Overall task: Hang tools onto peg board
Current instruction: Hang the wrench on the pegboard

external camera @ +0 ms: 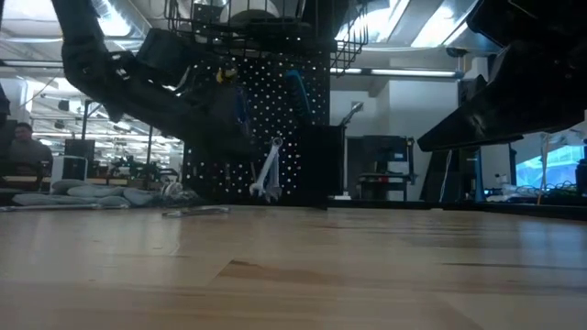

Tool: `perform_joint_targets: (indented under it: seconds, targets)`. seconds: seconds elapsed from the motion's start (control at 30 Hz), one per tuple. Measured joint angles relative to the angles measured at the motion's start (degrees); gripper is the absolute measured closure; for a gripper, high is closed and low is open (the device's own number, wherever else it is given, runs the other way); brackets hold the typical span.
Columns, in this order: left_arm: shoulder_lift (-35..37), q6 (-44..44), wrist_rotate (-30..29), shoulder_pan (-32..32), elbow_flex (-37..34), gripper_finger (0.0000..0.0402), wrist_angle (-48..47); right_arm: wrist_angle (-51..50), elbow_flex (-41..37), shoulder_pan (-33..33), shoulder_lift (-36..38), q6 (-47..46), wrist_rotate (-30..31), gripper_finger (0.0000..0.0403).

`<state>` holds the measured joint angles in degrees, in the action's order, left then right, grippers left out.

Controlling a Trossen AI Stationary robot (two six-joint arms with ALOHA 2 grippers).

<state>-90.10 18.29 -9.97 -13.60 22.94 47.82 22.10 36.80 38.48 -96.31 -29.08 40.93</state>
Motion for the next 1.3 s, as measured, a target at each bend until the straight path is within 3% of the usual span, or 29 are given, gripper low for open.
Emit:
perform_joint_targets:
  seconds: [0.3, 0.53, 0.73, 1.03, 1.2, 1.3]
  targets:
    - [11.3, -1.7, 0.8, 10.0, 0.0, 0.0291, -23.4, 0.1, 0.0, 0.0, 0.0, 0.5, 0.0, 0.0320]
    - [14.2, 5.3, 0.5, 17.1, 0.0, 0.0299, -34.2, 0.4, 0.0, 0.0, 0.0, 0.5, 0.1, 0.0320]
    - [10.9, 19.9, -9.1, 18.5, 0.0, 0.0300, -33.2, 0.5, 0.0, 0.0, 0.0, 0.9, 1.7, 0.0320]
    - [2.6, 21.3, -11.2, 19.1, 0.0, 0.0300, -31.1, 0.6, 0.0, 0.0, 0.0, 2.2, 2.1, 0.0320]
    - [-1.5, 13.9, -11.7, 22.1, 0.0, 0.0300, -25.7, 1.0, 0.0, -0.3, 0.0, 2.8, 2.1, 0.0320]
    - [-3.7, 6.9, -7.8, 24.7, 0.2, 0.0300, -21.1, 2.1, 0.0, -0.9, 0.0, 3.9, 1.6, 0.0320]
